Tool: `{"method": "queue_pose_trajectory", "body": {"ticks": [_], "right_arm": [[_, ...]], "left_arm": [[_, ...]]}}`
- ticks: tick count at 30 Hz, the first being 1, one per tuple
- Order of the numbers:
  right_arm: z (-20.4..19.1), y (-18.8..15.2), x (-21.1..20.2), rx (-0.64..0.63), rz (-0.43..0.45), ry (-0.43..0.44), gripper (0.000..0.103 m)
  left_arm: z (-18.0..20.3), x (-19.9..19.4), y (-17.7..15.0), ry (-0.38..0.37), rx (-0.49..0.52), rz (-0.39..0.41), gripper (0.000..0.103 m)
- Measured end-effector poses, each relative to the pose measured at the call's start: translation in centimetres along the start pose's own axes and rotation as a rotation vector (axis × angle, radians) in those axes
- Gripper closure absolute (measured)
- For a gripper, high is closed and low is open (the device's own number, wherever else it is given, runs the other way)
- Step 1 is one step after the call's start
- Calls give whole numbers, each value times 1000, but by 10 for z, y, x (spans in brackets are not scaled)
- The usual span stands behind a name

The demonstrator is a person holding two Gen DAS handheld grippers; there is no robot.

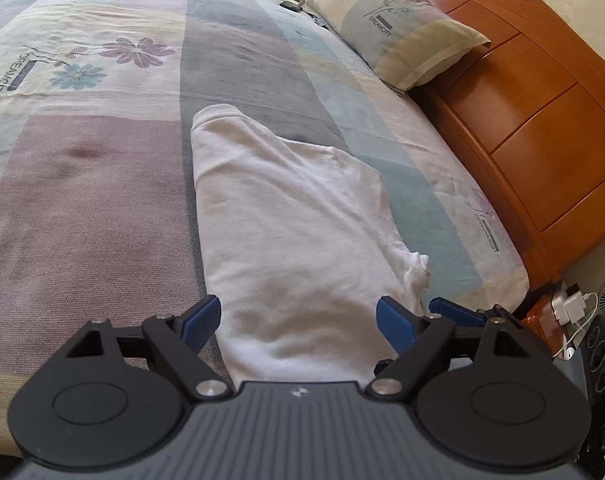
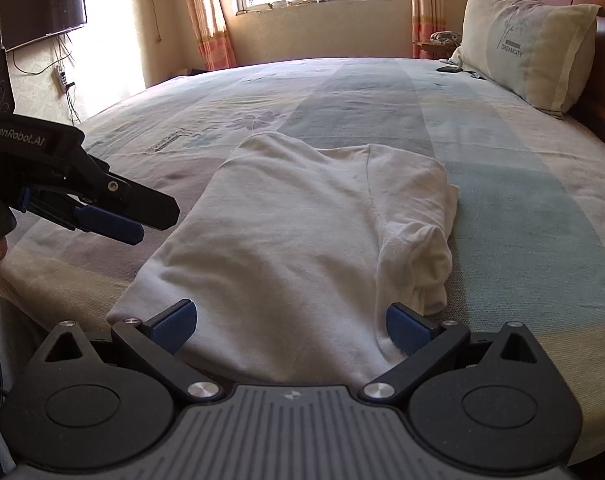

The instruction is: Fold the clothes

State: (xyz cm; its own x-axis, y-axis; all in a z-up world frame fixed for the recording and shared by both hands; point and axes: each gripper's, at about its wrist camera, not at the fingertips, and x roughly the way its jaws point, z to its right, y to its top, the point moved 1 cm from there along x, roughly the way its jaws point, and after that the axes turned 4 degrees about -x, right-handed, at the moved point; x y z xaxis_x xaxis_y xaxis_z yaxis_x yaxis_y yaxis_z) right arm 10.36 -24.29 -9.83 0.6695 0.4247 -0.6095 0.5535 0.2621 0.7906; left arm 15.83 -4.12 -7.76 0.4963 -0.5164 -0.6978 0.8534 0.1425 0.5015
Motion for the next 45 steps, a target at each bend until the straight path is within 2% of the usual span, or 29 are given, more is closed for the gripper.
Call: {"method": "queue_pose_trajectory", "body": {"ticks": [3,6,9,10,13,17,21,22,23,25,29,32,35,37,40,42,45], "right_arm": [[-12,13,-8,-67,68,44,0],[-20,14,9,-93,26,98,0],[-6,0,30,-28,-86,11,0],[2,-3,29,8,-90,4,1],[13,7,9,71,-22,31,0],[7,34,9,-31,66,21,0],[16,44,49,-39,15,-9,0],[24,39,62,6,-39,-36,0],[32,31,67,49,-48,-41,0],[40,19,62,84,20,-9,0],[39,14,62,53,23,-2,0],[37,10,60,50,47,0,0],[37,5,57,43,80,5,0],[38,3,55,38,98,10,0],[38,2,55,35,106,17,0],[39,1,54,38,111,22,0],[38,0,54,39,117,18,0]], "left_arm": [[1,-4,3,-5,5,21,18],[0,-6,2,14,13,22,18],[-10,-12,3,40,-1,30,18],[-14,-14,5,40,-13,34,18],[-18,-15,15,27,-35,62,18],[-8,-17,27,16,3,96,18],[-5,-21,29,2,35,109,18],[-6,-20,31,-3,43,109,18],[-7,-19,34,-8,53,107,18],[-6,-10,43,-16,70,107,18],[6,23,62,-60,118,115,18],[14,53,64,-90,159,93,18],[11,87,65,-53,181,41,19],[8,99,69,-46,193,37,19],[16,95,79,-35,217,57,19],[20,94,85,-57,237,68,18],[18,109,89,-2,249,45,18]]}}
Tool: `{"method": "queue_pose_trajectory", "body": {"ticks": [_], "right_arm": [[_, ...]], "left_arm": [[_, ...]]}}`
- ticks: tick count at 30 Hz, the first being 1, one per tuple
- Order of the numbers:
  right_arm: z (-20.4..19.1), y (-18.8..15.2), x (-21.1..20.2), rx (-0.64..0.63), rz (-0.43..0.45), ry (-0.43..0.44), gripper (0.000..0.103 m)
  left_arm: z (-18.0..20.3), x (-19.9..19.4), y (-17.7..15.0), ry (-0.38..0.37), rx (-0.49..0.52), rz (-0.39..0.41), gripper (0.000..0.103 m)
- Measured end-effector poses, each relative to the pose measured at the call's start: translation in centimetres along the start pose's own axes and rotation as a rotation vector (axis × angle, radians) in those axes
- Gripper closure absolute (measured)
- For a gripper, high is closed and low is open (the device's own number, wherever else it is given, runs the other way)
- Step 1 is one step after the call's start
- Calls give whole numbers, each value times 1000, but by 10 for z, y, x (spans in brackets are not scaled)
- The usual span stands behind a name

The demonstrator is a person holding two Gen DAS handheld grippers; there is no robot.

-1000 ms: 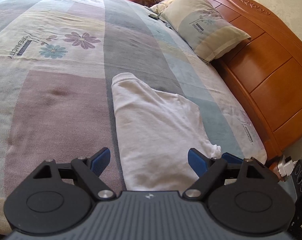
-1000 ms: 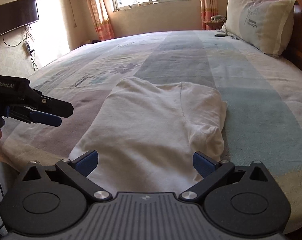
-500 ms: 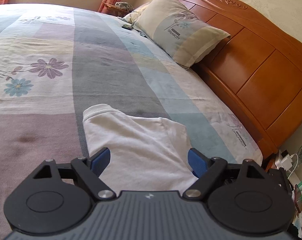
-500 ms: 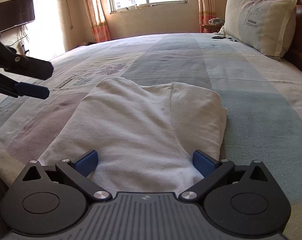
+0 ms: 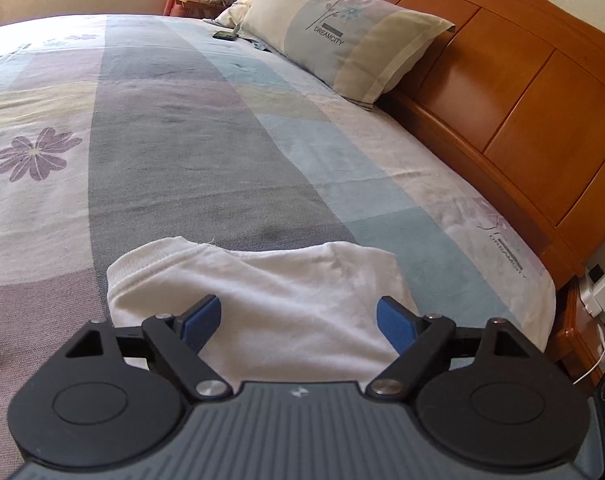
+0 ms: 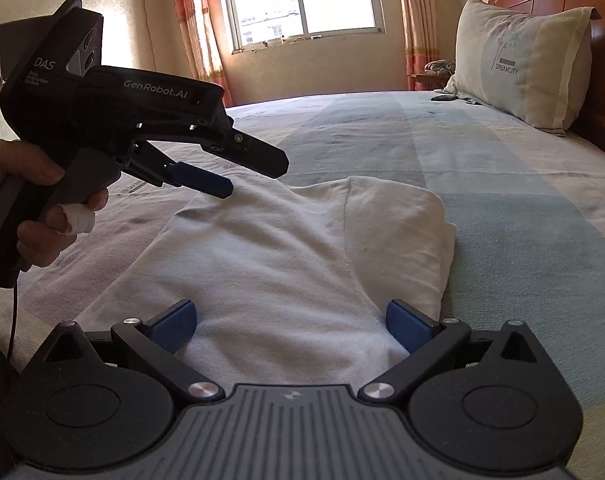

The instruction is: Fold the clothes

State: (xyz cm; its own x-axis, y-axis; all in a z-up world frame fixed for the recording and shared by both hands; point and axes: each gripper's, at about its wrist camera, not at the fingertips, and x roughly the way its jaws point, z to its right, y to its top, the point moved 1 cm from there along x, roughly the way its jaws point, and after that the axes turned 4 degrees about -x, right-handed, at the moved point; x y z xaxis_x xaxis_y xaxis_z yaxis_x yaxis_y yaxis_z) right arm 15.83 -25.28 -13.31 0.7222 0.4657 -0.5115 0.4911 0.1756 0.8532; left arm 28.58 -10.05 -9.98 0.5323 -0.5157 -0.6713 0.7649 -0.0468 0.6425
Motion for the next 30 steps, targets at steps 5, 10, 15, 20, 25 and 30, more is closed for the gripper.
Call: {"method": "queue_pose_trajectory", "body": {"ticks": [5,10,15,20,25,30], "right_arm": [[-1,0,0,1,2,-7,0],[-3,0,0,-7,2,-14,0],[-11,8,-2,-41,-43,-52,0],[-20,11,-23,-56,-65,-104,0],[-32,12,-50,-78,-65,-129,0],[-70,25,-49,-186,-38,-56,0]], "left_arm": [[-5,7,13,40,-27,-1,20],[8,-43,3,-11,-26,52,18],[-3,-59,-36,-120,-222,9,16],[-5,-53,-59,-69,-288,-51,18],[4,-94,-51,16,-221,35,16],[7,-122,-58,88,-170,71,15]]}}
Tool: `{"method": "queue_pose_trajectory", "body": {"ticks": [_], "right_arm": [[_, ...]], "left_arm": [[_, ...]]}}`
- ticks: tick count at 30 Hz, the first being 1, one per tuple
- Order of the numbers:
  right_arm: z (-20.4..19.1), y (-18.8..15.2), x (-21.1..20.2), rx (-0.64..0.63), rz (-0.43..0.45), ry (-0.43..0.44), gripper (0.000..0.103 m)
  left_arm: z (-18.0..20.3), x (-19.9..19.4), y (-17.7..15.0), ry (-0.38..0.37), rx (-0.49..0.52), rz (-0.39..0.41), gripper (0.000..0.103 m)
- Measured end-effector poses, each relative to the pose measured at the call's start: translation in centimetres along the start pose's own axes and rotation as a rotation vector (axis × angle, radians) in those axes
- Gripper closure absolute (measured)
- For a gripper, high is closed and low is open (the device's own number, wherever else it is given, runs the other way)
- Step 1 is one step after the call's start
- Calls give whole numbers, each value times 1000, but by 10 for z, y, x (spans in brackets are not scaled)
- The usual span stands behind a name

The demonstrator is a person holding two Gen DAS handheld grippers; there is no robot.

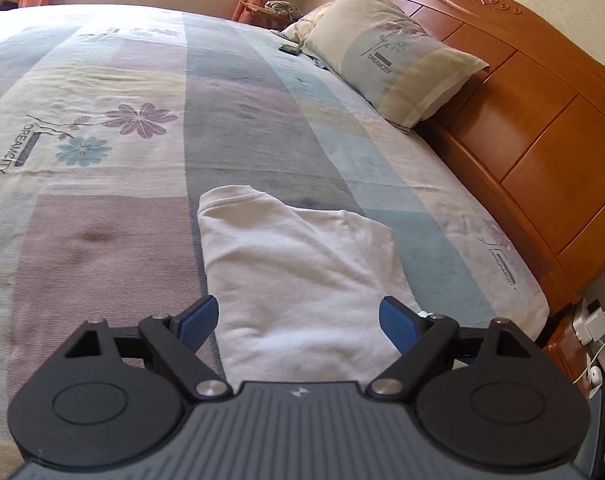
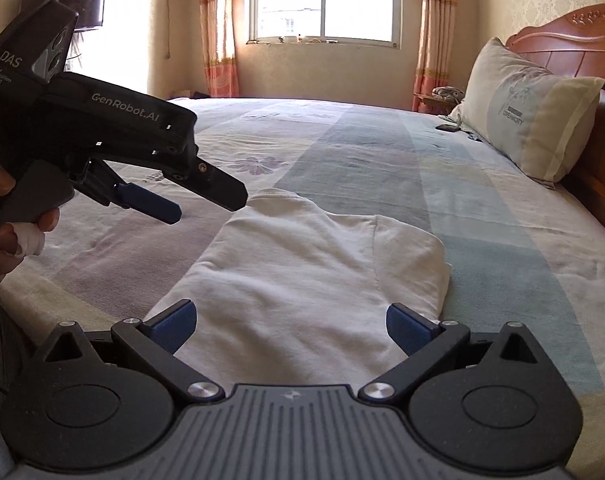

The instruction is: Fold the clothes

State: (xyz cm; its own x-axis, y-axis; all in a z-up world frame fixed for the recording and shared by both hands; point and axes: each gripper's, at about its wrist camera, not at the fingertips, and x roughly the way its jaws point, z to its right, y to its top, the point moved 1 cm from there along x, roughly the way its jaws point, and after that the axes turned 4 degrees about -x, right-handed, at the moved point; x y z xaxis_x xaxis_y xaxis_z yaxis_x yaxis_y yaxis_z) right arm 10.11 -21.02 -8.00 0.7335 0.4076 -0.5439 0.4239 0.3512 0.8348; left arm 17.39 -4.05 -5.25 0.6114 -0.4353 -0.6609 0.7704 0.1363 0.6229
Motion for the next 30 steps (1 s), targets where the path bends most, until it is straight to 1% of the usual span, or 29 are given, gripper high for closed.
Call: {"method": "queue_pose_trajectory", "body": {"ticks": [2,4,7,11,13,15,17,19,21,23,26,28,30], "right_arm": [[-17,5,11,-60,-8,5,0],[-31,7,25,-94,-28,17,0],[-45,-1,45,-100,-138,51,0],[-53,-2,30,-112,-111,58,0],[-47,6,23,-89,-70,15,0],[-36,11,24,-71,-55,-31,0],[-18,10,32,-31,-77,-69,0],[0,-2,40,23,-132,-93,0],[14,-16,39,61,-158,-104,0],[19,-19,30,78,-163,-112,0],[18,-12,18,97,-132,-123,0],[18,-5,17,100,-89,-101,0],[17,-2,24,95,-85,-88,0]], "left_arm": [[-5,-5,-4,7,-6,4,15],[-11,-8,-8,24,-17,0,15],[-19,-15,-12,47,-14,9,15],[-30,-18,-13,39,-23,13,15],[-32,-18,-13,29,-22,13,15],[-33,-19,-14,20,-19,12,15],[-33,-19,-15,33,-8,12,15],[-33,-19,-16,47,2,13,15],[-33,-19,-17,60,13,13,15],[-33,-17,-18,69,22,12,15],[-27,-12,-18,57,37,2,15],[-22,-10,-19,50,56,-7,15],[-18,-8,-20,48,74,-14,15]]}}
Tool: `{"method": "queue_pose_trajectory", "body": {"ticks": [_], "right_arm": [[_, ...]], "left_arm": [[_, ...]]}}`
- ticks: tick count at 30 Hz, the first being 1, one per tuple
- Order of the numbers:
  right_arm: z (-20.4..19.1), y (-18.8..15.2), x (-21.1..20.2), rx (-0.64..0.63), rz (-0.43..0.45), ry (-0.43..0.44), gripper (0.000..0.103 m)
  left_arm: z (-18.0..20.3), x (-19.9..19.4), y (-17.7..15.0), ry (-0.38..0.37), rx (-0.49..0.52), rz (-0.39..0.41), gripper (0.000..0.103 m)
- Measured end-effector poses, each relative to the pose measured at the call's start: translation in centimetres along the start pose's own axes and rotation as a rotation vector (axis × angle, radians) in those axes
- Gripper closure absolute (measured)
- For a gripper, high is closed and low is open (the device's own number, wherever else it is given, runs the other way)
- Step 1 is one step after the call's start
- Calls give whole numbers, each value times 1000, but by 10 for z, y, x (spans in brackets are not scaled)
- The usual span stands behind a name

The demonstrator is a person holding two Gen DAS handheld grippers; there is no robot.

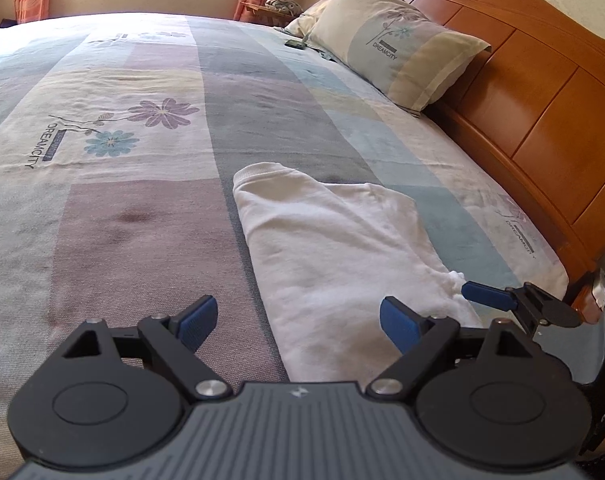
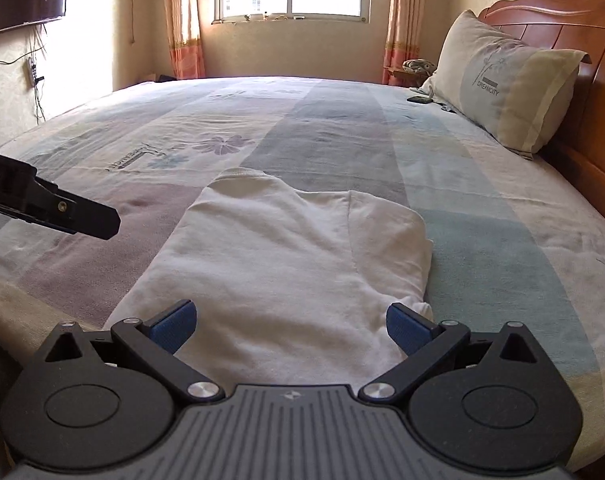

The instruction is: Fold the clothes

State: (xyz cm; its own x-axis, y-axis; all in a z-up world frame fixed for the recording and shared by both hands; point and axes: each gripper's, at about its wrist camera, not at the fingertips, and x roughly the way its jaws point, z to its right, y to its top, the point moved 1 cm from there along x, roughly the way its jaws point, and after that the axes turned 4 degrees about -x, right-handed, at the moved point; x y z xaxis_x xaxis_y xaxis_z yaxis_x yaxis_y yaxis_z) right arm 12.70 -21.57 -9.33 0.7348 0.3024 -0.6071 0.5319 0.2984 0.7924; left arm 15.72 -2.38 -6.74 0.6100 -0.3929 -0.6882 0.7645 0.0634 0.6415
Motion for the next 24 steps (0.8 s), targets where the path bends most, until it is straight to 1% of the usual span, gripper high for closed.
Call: {"method": "queue_pose_trajectory", "body": {"ticks": [2,4,6,8,9,13,16,18,19,24], "right_arm": [[0,-3,10,-7,-27,3,0],[4,-10,18,4,-83,3,0],[3,-15,15,-22,-92,4,0],[2,-10,9,-28,-105,14,0],[4,-6,6,-19,-96,20,0],[16,18,4,41,-1,21,0],[21,24,22,52,-18,24,0],[25,19,41,64,-99,16,0],[25,16,44,70,-118,13,0],[27,5,38,73,-88,38,0]], "left_arm": [[-1,0,0,22,0,-4,15],[-3,1,1,47,-6,-8,15],[-6,2,4,75,-15,-11,15],[-5,3,6,87,-19,-6,15],[-4,3,7,83,-18,-5,15],[2,3,7,74,-7,-9,15],[4,4,6,92,1,-21,14],[4,3,4,105,3,-25,15],[4,3,4,108,2,-26,14],[6,9,5,116,5,-39,14]]}}
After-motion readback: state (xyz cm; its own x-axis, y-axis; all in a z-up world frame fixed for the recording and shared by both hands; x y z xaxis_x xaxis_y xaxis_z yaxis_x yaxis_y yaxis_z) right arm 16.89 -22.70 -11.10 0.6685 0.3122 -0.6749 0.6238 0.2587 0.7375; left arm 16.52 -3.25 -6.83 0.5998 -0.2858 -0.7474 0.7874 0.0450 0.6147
